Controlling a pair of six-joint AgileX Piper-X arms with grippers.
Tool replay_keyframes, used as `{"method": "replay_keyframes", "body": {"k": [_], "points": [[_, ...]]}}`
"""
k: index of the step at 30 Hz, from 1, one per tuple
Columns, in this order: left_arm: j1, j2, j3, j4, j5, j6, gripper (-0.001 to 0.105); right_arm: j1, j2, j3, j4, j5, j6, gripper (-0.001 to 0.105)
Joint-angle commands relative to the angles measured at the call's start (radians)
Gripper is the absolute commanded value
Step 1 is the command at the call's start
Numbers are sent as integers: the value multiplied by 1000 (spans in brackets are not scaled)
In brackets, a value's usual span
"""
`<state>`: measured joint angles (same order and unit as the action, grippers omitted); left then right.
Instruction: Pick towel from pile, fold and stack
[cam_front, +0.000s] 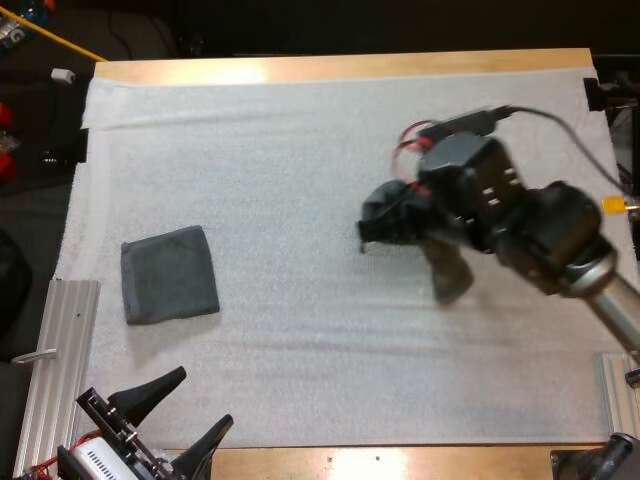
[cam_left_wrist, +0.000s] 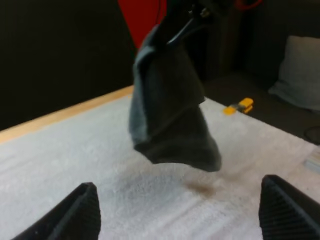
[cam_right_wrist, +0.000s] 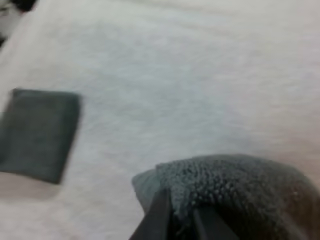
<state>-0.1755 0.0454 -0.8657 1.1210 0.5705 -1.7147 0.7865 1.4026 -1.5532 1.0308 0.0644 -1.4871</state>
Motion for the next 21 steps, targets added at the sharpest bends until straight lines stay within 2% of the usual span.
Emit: {"method": "replay_keyframes", "body": {"k": [1, 5, 8, 11, 13, 15, 17, 21], "points": [[-4, -1, -5, 8, 8, -7, 65, 29, 17, -3, -57, -43, 32, 0], [-4, -1, -5, 11, 8, -7, 65, 81, 45, -3, -162, -165, 71, 0], [-4, -1, -5, 11, 8, -7, 65, 89, 43, -3, -169, -203, 44, 0], [-4, -1, -5, 11, 8, -7, 65, 84, 45, 9, -82, -140, -22, 0], [-4, -1, -5, 11, 8, -7, 65, 74, 45, 63, -22, -94, -84, 0], [-4, -1, -5, 11, 8, -7, 65, 51, 48, 121, 15, -59, -106, 0], [-4, -1, -5, 11, 8, -7, 65, 18, 52, 201, 21, -20, -109, 0], [-4, -1, -5, 11, 8, -7, 65, -85, 72, 336, 21, -16, -56, 0]]}}
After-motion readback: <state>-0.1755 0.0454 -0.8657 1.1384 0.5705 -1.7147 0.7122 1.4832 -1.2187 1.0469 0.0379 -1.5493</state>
